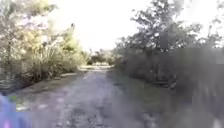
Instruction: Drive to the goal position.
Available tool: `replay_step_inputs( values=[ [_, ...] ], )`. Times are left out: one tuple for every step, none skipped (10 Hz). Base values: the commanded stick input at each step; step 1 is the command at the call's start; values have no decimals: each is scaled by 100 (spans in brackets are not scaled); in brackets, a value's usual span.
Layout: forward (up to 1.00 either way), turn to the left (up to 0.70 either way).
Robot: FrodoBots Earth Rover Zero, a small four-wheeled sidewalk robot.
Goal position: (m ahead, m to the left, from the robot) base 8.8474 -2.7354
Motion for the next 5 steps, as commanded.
replay_step_inputs(
  values=[
    [100, 9],
    [100, 0],
    [100, 0],
    [100, 0],
    [100, 0]
  ],
)
